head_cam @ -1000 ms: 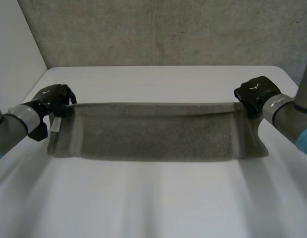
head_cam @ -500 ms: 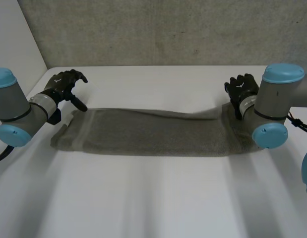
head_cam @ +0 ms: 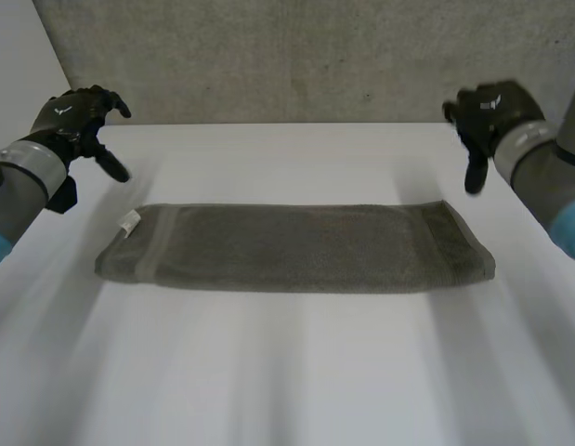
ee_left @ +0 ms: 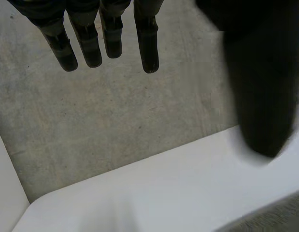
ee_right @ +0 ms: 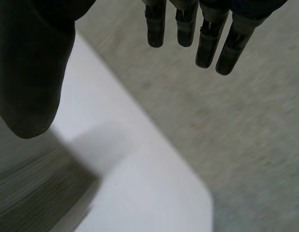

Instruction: Fold the towel.

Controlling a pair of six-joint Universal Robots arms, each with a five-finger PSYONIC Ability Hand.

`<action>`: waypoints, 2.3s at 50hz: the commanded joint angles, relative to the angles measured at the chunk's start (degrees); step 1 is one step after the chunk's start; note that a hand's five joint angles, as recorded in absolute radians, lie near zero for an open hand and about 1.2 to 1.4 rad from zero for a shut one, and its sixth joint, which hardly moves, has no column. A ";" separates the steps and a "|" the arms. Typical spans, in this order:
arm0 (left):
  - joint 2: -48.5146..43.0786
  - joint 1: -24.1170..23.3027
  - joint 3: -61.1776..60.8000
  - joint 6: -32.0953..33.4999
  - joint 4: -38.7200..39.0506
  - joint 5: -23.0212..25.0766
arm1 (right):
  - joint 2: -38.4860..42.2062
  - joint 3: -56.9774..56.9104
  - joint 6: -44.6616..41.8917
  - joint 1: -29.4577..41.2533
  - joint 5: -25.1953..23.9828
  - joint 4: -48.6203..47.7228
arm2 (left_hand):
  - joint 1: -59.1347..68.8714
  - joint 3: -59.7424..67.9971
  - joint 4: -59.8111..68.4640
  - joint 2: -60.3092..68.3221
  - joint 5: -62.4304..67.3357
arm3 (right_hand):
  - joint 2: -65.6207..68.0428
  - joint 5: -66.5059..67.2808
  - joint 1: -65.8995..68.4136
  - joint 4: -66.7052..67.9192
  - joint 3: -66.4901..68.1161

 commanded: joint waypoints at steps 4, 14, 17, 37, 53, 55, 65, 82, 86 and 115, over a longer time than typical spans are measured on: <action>5.93 -0.78 -14.32 8.57 0.69 0.00 | -2.65 19.12 -0.81 -0.84 -2.79 -0.79 | -1.41 -1.47 -1.33 -1.10 0.27 | -4.17 -3.45 -3.09 -4.91 -4.31; -1.80 -1.48 -17.15 10.43 6.92 -0.44 | 2.18 29.24 -0.98 -4.27 -4.65 -20.65 | -1.07 -1.13 -0.99 -0.76 0.61 | 0.29 1.01 1.36 -0.45 0.15; -4.26 -0.96 -16.36 10.43 8.95 -1.05 | 3.76 29.69 -1.07 -4.45 -4.74 -23.39 | -1.07 -1.13 -0.99 -0.76 0.61 | 3.13 3.85 4.20 2.39 2.99; -11.66 -0.61 -12.76 10.52 10.80 -3.87 | 6.75 30.13 -1.77 -6.82 -6.58 -25.86 | -1.24 -1.30 -1.16 -0.93 0.44 | 14.92 15.64 16.00 14.18 14.78; -11.04 -0.61 -13.63 10.34 10.36 -4.39 | 7.02 30.74 -1.69 -6.91 -6.76 -28.76 | -1.74 -1.80 -1.66 -1.43 -0.06 | 40.10 40.82 41.17 39.36 39.96; -10.43 -0.61 -13.81 10.34 10.19 -4.74 | 7.02 30.65 -1.69 -6.91 -6.76 -28.94 | -2.08 -2.14 -2.00 -1.76 -0.40 | 46.48 47.20 47.56 45.74 46.34; -4.98 -0.52 -17.32 9.55 10.01 -5.45 | 7.02 30.65 -2.04 -9.46 -7.99 -28.67 | -3.25 -3.31 -3.18 -2.94 -1.58 | 65.83 66.55 66.91 65.09 65.69; 2.49 -0.96 -20.05 7.27 10.01 -5.54 | -0.97 22.24 -21.38 -24.68 -10.54 -16.74 | -4.27 -4.33 -4.19 -3.95 -2.59 | 65.83 66.55 66.91 65.09 65.69; 3.20 -1.04 -19.96 5.77 10.01 -5.62 | -1.77 14.42 -15.16 -12.32 -7.65 -11.73 | -4.27 -4.33 -4.19 -3.95 -2.59 | 65.83 66.55 66.91 65.09 65.69; 2.23 -1.92 -20.67 3.66 10.01 -4.75 | 9.85 8.91 -0.20 15.17 0.82 -7.66 | -4.27 -4.33 -4.19 -3.95 -2.59 | -4.17 -3.45 -3.09 -4.91 -4.31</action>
